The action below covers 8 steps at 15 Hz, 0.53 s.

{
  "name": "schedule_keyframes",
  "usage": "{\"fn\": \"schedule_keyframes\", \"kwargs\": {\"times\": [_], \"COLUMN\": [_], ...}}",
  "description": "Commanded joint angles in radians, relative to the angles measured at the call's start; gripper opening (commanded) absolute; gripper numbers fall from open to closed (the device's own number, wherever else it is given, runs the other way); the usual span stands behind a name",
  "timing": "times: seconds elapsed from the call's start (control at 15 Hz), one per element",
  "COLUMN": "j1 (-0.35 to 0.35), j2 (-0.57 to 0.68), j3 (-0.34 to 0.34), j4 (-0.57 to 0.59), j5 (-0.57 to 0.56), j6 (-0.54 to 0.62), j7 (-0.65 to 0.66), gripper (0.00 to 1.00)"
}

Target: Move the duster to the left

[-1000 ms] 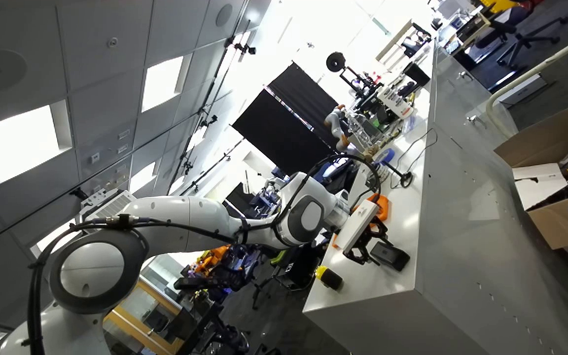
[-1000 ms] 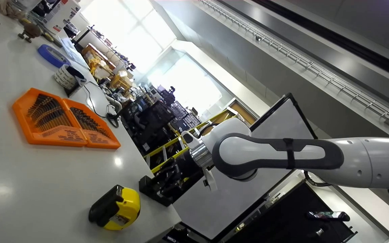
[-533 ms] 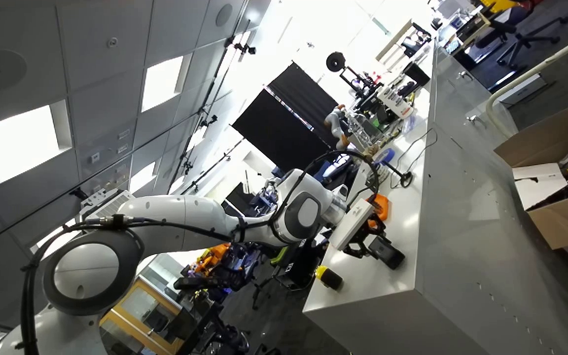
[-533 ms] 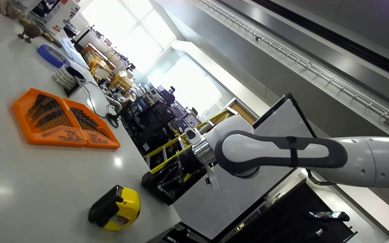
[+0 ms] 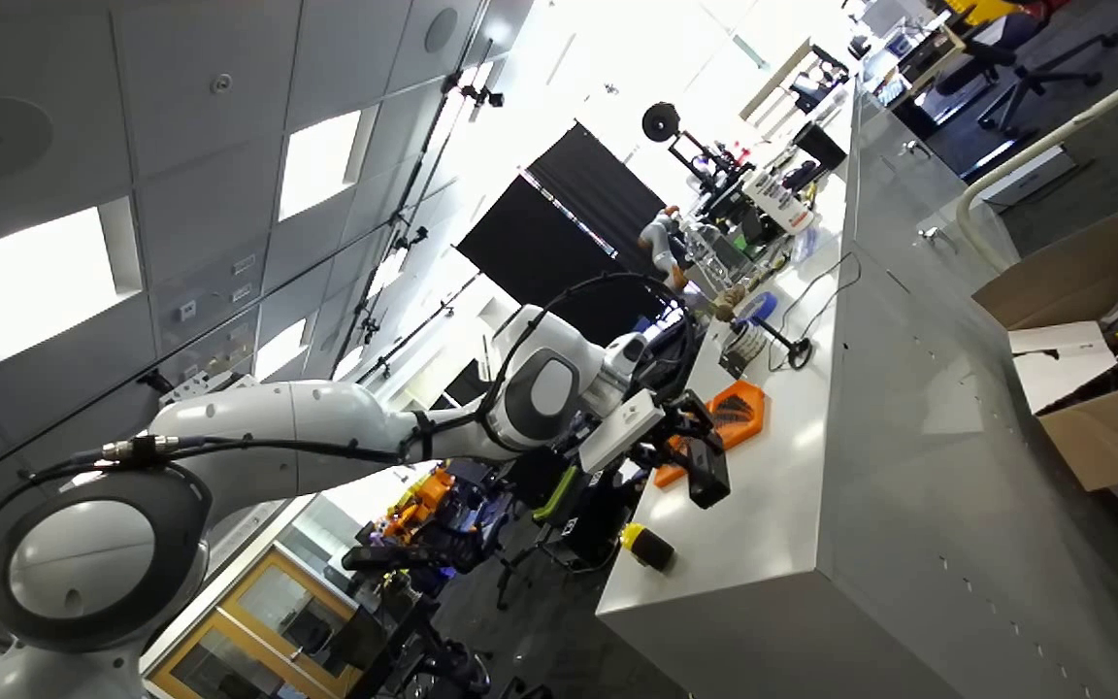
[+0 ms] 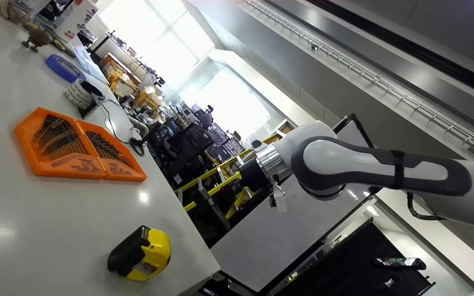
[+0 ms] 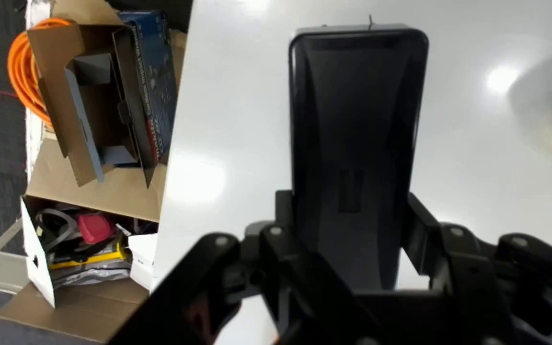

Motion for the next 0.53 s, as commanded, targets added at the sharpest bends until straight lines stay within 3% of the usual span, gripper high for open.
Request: {"fn": "schedule_keyframes", "kwargs": {"times": [0.0,0.27,0.47], "j1": [0.034,0.067,0.106], "j2": [0.019,0.071,0.106], "j3": [0.005,0.01,-0.015], "j4": [0.032,0.066,0.087], "j5": [0.058,0.109,0.087], "j6": [-0.022,-0.01,0.008], "j7": [0.186,0.398,0.593], "gripper": [0.31,0.31,0.31]}}
